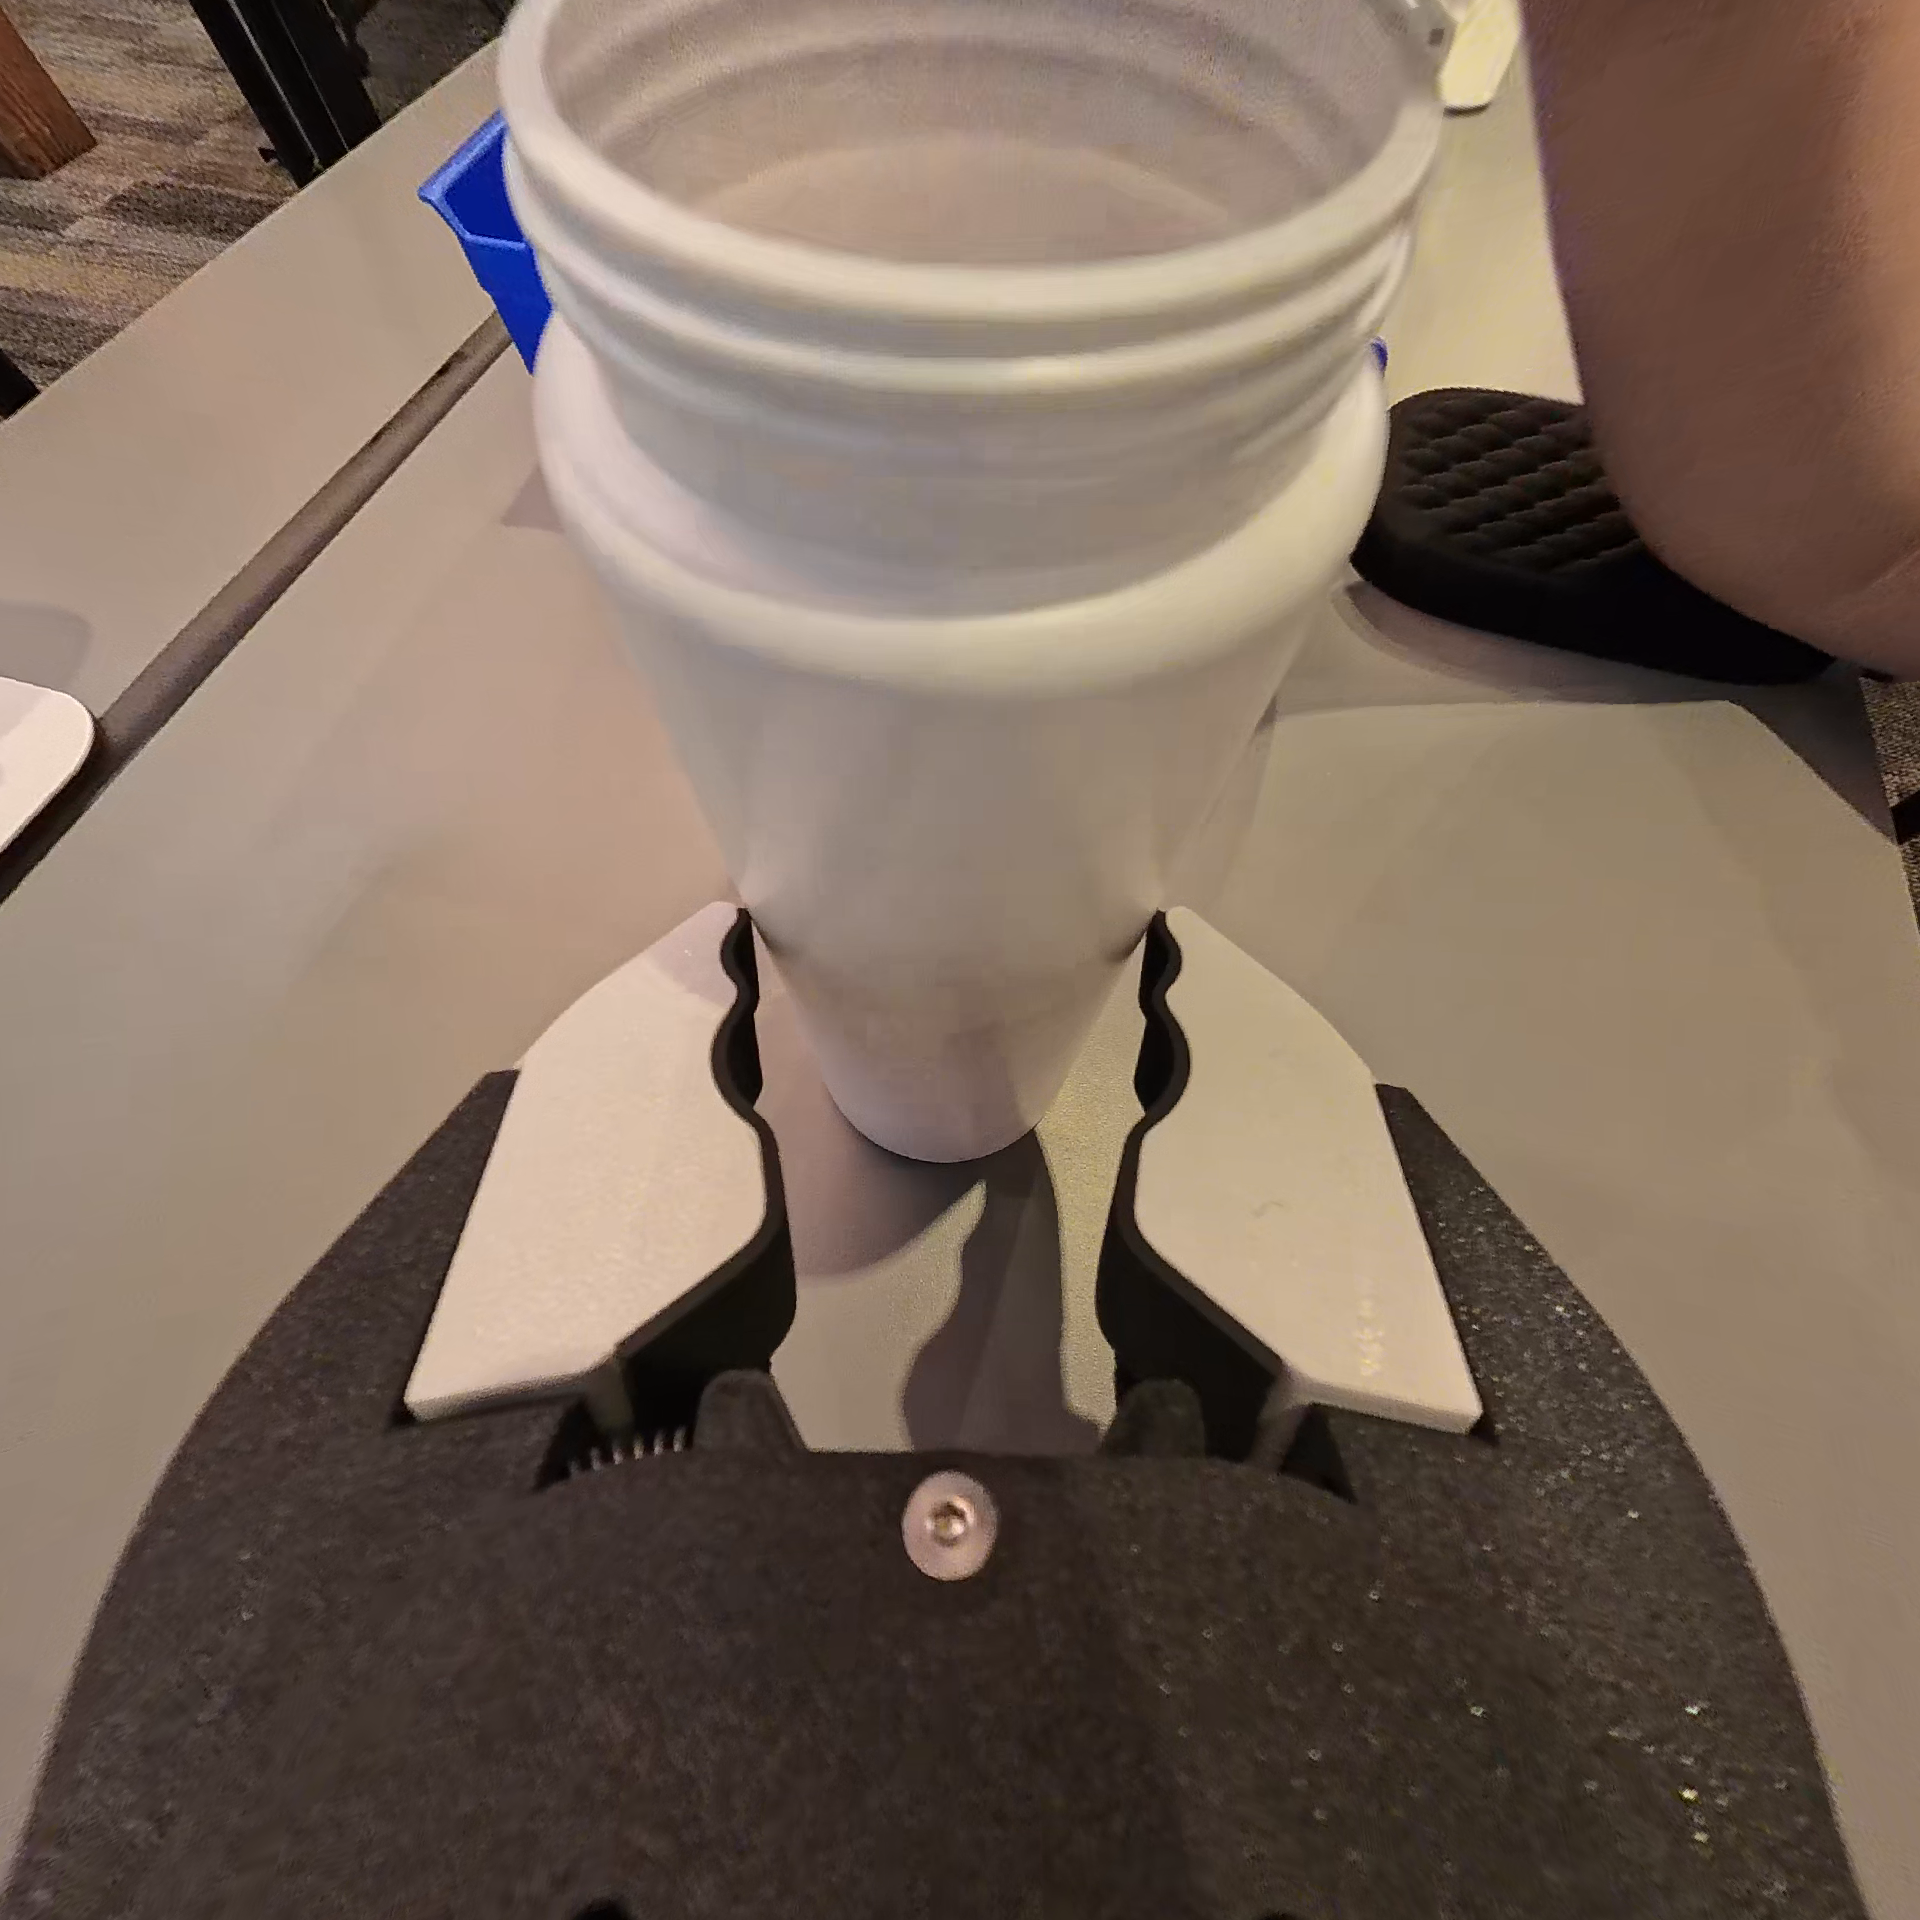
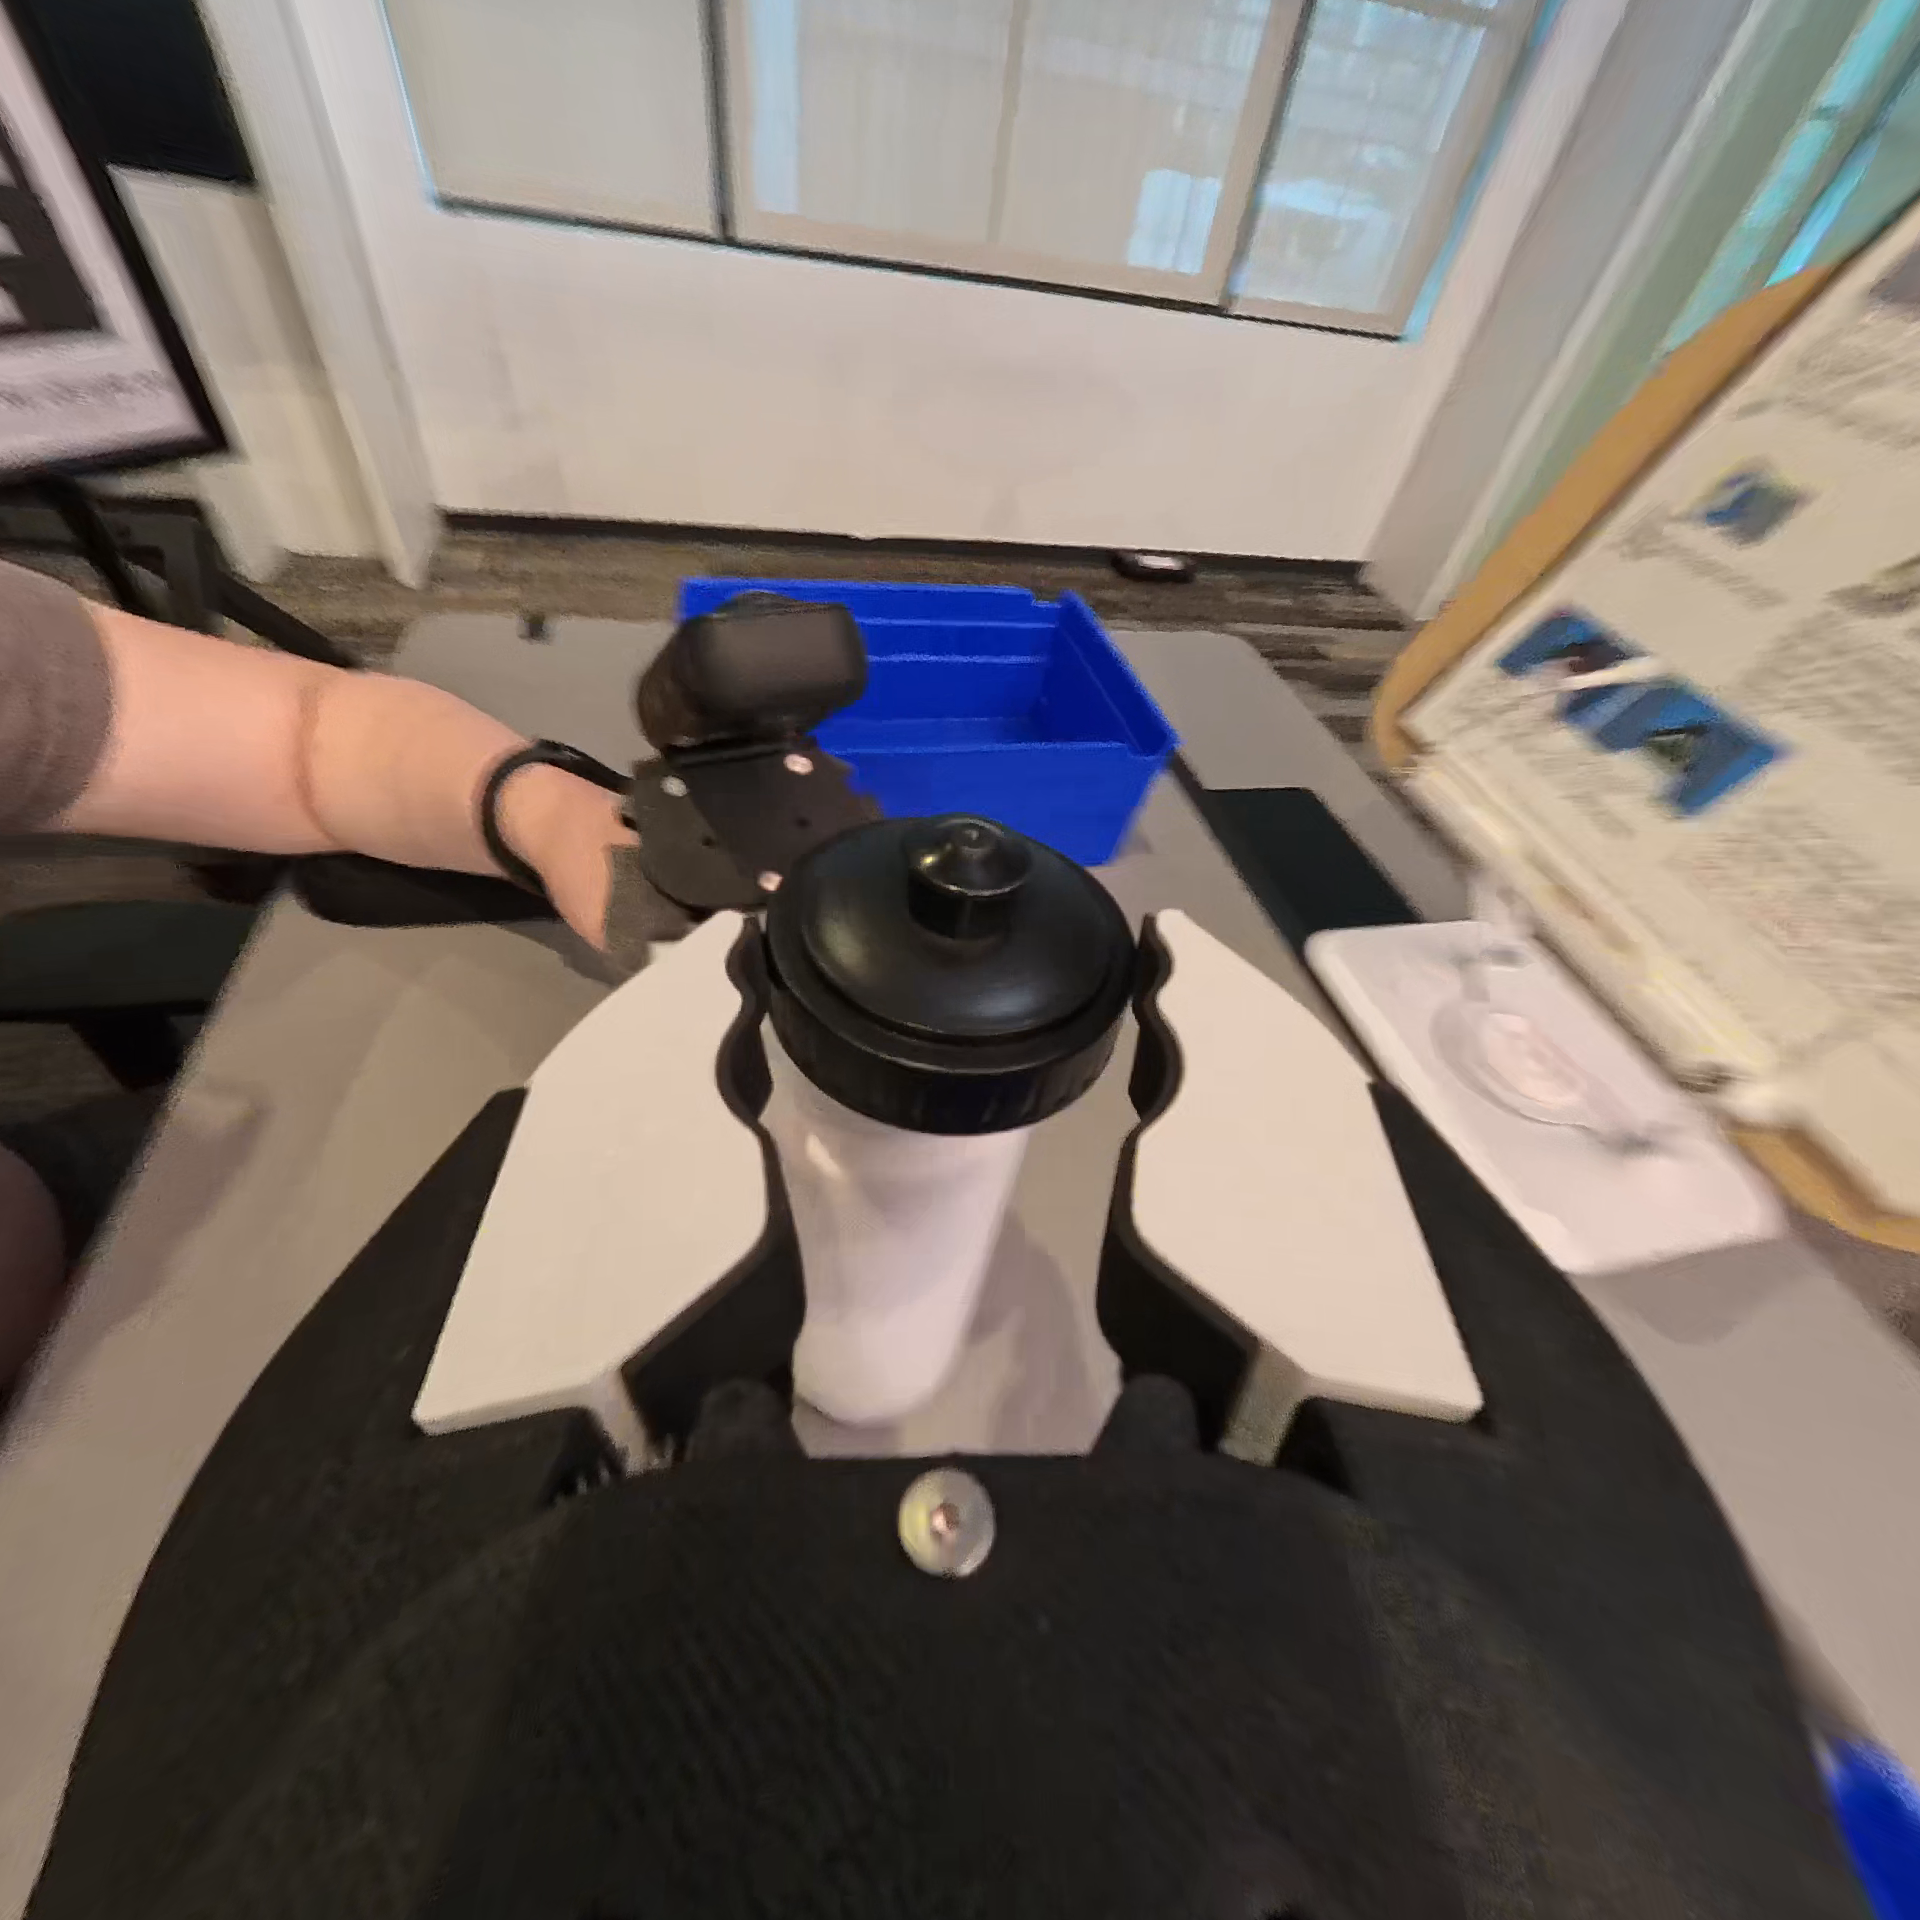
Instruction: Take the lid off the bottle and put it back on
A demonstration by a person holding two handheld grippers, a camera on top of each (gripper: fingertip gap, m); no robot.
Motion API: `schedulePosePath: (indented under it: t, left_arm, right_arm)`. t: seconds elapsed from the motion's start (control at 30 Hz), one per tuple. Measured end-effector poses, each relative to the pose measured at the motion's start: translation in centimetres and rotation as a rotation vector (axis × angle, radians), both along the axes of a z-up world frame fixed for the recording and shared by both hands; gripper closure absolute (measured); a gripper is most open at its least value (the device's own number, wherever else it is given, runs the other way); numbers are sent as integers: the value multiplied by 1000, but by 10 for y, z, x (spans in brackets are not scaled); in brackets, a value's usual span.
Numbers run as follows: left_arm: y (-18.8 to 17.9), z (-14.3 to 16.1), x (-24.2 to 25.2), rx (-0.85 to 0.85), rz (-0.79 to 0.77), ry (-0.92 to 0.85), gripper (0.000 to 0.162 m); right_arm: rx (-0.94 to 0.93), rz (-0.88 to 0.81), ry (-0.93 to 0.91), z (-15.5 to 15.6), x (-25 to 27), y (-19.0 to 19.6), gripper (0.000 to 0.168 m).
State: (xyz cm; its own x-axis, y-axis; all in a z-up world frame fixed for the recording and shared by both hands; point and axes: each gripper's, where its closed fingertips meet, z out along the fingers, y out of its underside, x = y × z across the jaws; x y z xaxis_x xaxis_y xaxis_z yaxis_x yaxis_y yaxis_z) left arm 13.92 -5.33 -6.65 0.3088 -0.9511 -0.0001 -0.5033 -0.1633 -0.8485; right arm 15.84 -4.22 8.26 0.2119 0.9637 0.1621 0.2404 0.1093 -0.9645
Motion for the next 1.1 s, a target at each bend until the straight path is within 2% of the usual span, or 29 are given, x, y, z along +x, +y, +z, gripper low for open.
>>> schedulePosePath:
  t: [0.07,0.13,0.23,0.33,0.43,0.57,0.77,1.1]
  left_arm:
    - [0,0,0,0,0,1,91]
    - [0,0,0,0,0,0,91]
    - [0,0,0,0,-1,-4,91]
    - [0,0,1,-2,-1,-4,91]
    - [0,0,1,-2,0,-7,91]
    - [0,0,1,-2,0,-5,91]
    - [0,0,1,-2,0,-6,91]
    - [0,0,1,-1,0,-5,91]
  right_arm:
    - [81,-158,-65,12,41,19,99]
    - [87,-406,-190,5,104,52,99]
    - [-125,-767,-358,-40,204,96,99]
    - [-360,-943,-423,-97,259,123,98]
    - [-564,-1016,-438,-146,273,137,98]
    - [-687,-1158,-564,-189,294,140,98]
    - [-709,-1219,-693,-210,307,137,97]
    - [-816,-1194,-826,-231,314,120,97]
